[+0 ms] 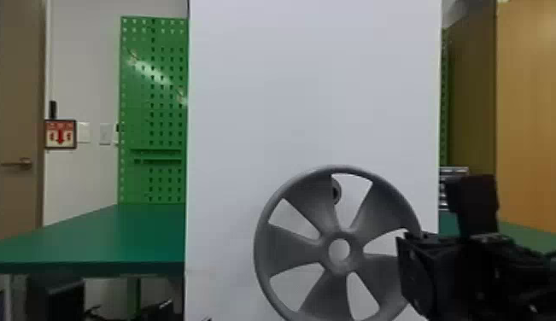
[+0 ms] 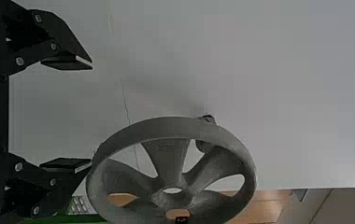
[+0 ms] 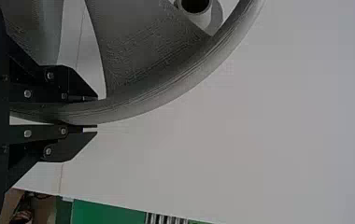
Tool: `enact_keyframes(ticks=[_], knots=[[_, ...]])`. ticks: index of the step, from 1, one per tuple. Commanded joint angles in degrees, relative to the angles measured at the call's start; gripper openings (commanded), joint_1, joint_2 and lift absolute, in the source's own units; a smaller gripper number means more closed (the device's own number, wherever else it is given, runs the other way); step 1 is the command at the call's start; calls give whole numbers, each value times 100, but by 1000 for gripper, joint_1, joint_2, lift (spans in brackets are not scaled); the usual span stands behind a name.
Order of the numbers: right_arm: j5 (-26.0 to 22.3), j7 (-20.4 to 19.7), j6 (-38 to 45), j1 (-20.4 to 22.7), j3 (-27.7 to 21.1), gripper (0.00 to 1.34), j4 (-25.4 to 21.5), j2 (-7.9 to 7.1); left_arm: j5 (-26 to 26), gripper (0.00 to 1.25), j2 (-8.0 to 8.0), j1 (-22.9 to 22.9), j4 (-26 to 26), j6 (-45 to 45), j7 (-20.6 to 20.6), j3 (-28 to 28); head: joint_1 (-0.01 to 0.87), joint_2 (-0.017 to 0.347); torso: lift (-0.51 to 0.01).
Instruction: Hold the wheel and insert it
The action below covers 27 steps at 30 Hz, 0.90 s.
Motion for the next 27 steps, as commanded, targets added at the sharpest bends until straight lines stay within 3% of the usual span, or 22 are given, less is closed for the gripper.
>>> enact_keyframes(ticks=[1,27], knots=[[-2,-28,114,-189,37,204,37,7,-6,746,7,-10,5,9,7,-29,0,5,-498],[-231,-195,483,-892,11,204,345,-19,73,746,33,-72,66,9,51,-178,0,5,-498]])
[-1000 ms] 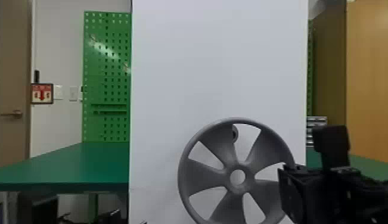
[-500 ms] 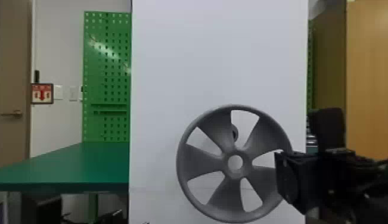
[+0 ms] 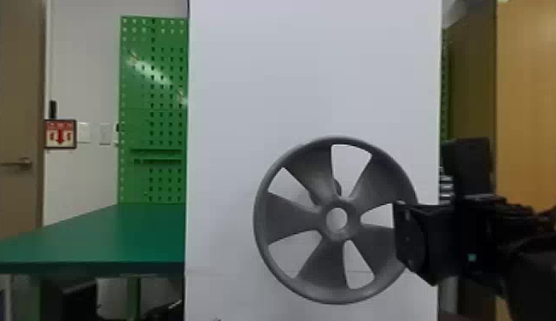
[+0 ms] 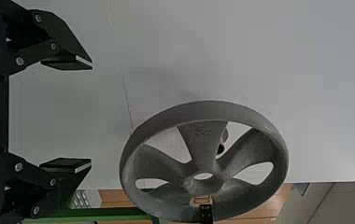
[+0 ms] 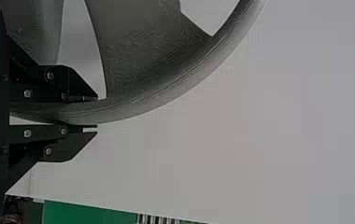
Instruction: Hold the wheel and insert it
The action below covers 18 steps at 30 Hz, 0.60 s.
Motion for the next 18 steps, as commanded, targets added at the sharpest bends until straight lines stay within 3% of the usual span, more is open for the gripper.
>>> enact_keyframes(ticks=[1,18], knots=[[14,-2,30,-87,4,204,48,-17,58,746,10,-20,26,0,-2,-30,0,5,-498],[23,-37,30,-289,-5,204,153,-61,198,746,28,-90,131,0,-2,-144,0,5,-498]])
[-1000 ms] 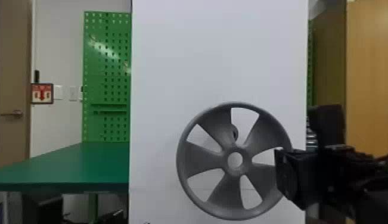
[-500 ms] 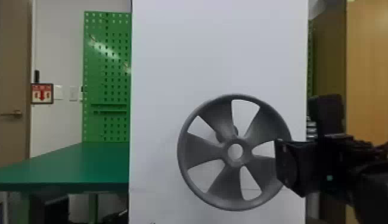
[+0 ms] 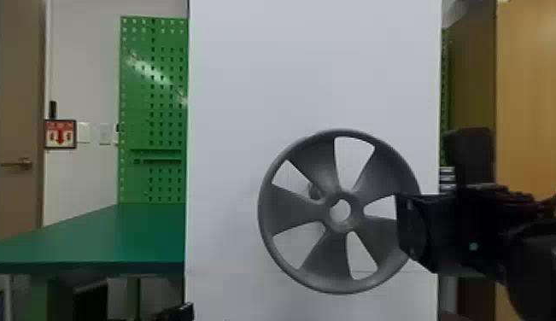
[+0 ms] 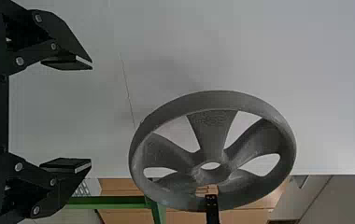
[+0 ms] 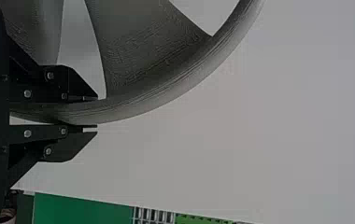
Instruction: Hold the wheel and insert it
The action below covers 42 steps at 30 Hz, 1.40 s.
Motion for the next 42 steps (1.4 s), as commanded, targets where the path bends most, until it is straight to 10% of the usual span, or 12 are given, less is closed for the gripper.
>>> enact_keyframes(ticks=[1,42], knots=[[0,-10,-5,-72,0,204,5,-6,9,746,1,-17,24,3,-7,-26,0,5,-498],[18,-45,-5,-318,35,204,128,20,36,746,19,-52,50,3,2,-105,0,5,-497]])
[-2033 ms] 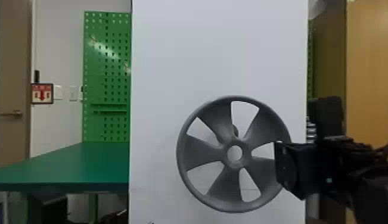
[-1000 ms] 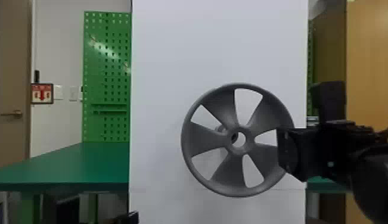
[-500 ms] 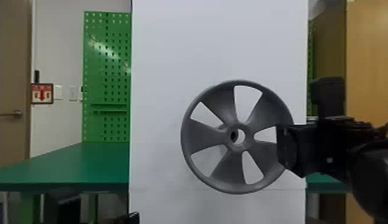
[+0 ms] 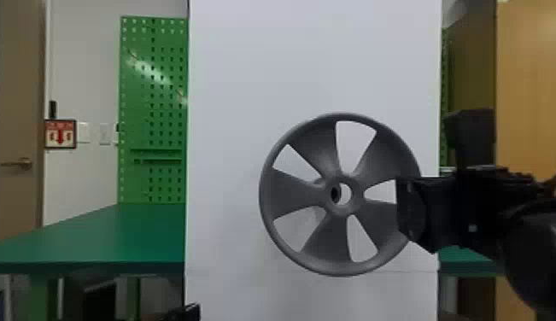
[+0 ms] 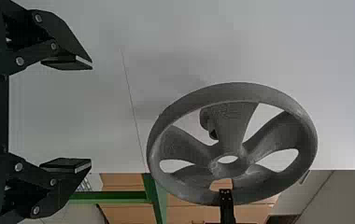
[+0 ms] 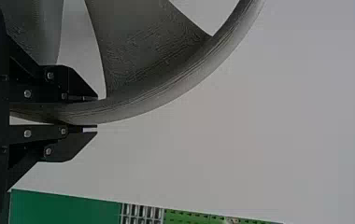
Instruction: Hold the wheel and insert it
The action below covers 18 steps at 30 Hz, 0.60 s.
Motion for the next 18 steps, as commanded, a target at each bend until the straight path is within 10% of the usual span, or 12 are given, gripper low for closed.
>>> enact_keyframes(ticks=[1,18], knots=[[9,-9,0,-10,25,204,0,19,0,746,0,-10,6,3,0,-10,0,5,-497],[-26,-26,-61,-45,131,204,53,54,-9,746,0,-28,6,-5,0,-37,0,5,-497]])
